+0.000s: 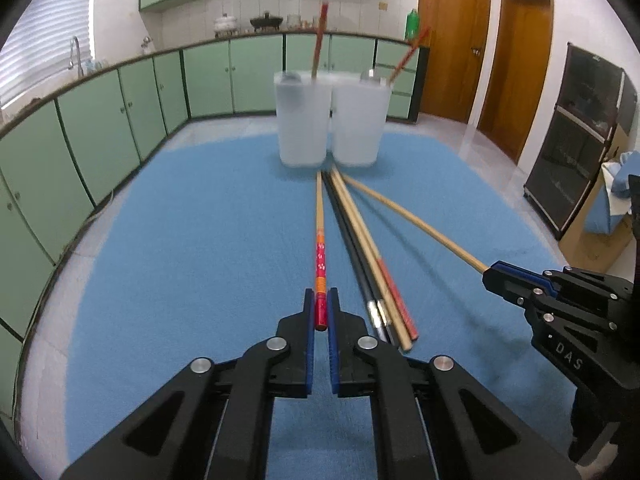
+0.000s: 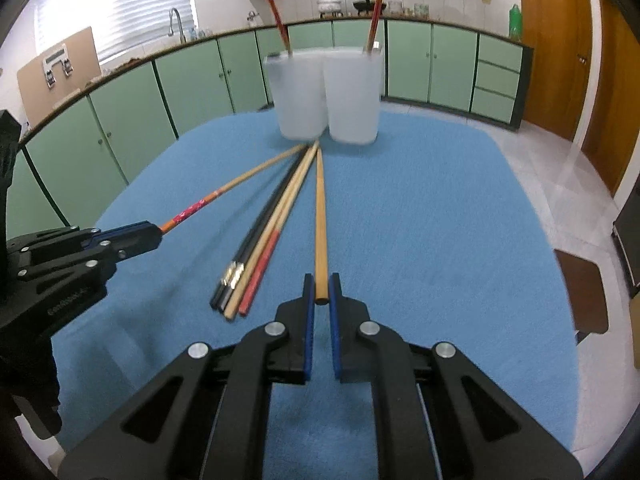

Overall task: Organize utensils
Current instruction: 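Lift both chopsticks into the white holder and open both tools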

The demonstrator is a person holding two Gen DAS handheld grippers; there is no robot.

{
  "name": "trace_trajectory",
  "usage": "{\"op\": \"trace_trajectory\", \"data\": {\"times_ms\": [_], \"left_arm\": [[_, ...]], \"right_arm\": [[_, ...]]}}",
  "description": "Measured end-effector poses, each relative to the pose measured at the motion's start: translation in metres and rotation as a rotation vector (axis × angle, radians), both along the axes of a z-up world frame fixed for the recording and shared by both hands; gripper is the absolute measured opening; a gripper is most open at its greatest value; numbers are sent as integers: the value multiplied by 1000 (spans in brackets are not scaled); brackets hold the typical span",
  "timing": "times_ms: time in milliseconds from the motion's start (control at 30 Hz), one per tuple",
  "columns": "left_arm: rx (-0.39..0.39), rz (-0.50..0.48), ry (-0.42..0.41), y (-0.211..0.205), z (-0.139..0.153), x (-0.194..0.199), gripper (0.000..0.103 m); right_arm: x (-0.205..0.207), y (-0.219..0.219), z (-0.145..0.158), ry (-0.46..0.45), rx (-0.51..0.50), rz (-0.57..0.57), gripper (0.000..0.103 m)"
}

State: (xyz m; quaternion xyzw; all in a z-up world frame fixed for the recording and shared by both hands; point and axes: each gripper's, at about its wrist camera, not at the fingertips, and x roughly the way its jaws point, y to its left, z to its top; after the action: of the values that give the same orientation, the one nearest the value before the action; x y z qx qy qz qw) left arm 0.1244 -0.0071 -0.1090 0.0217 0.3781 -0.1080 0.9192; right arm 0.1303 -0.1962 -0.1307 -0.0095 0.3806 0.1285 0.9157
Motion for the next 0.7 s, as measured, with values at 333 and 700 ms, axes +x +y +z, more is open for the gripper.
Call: {"op": "trace_trajectory", "data": {"times_ms": [333, 700], "left_arm": [[-26, -22, -168, 5, 66, -2, 6], [-38, -32, -277, 13, 113, 16, 6]], "right_arm": [[10, -13, 56, -82, 64, 4, 6], [36, -25, 123, -161, 115, 55, 6]]}}
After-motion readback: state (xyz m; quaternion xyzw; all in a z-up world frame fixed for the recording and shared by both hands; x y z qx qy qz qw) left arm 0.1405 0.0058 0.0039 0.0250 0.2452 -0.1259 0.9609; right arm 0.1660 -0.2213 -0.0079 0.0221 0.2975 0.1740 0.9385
